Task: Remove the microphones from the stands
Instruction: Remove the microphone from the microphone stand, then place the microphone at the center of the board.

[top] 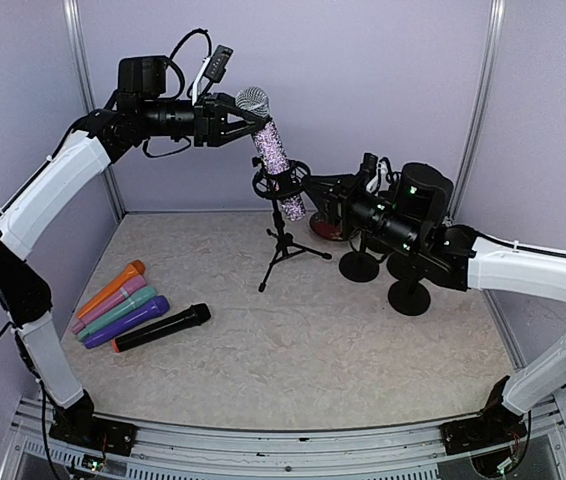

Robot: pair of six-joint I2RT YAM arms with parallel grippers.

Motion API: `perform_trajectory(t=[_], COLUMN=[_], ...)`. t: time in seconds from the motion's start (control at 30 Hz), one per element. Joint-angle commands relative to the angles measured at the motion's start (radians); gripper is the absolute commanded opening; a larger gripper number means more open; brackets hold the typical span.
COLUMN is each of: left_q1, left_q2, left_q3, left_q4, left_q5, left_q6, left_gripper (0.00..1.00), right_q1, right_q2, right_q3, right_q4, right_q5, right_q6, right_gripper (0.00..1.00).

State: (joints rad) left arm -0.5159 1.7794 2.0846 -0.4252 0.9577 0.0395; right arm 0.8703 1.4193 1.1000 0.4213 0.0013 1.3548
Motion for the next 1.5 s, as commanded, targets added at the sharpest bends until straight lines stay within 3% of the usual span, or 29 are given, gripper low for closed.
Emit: perform_trajectory(t=[0.0, 0.1, 0.27, 0.53, 0.93, 1.17, 1.33, 1.47], left_q1=[-0.055, -0.142, -0.205, -0.191, -0.050, 0.101, 0.214, 0.224], left_q2=[-0.136, -0.145, -0.149, -0.173, -0.293, -0.369, -0.334, -0.298], left_q3=[0.035, 0.011, 0.008, 0.086, 0.097, -0.175, -0.364, -0.469], left_q4=[-0.112, -0.203, -0.188, -0.163, -0.074, -0.128, -0.216, -0.184], left_q5=[-0.190, -0.318, -0.405, -0.431, -0.371, -0.473, -0.582, -0.653], left_q6=[0.312, 0.476, 0.542, 0.510, 0.345, 0.397, 0.537, 0.622], left_gripper=[0.24, 0.24, 0.22, 0.20, 0.21, 0.21, 0.19, 0.15], right_q1=[-0.021, -0.021, -0.021, -0.030, -0.047, -0.044, -0.033, -0.031], right_q2=[0.044, 0.057, 0.068, 0.041, 0.010, -0.012, 0.018, 0.016], right_q3=[0.015, 0.026, 0.032, -0.009, -0.077, -0.127, -0.106, -0.105], right_q4=[-0.257, -0.272, -0.299, -0.301, -0.280, -0.194, -0.176, -0.162], right_q5=[0.073, 0.072, 0.073, 0.087, 0.087, 0.081, 0.080, 0.082], right_q6=[-0.101, -0.110, -0.111, -0.106, -0.079, 0.000, -0.002, -0.054], right_gripper=[0.00, 0.00, 0.00, 0.00, 0.00, 0.00, 0.00, 0.10])
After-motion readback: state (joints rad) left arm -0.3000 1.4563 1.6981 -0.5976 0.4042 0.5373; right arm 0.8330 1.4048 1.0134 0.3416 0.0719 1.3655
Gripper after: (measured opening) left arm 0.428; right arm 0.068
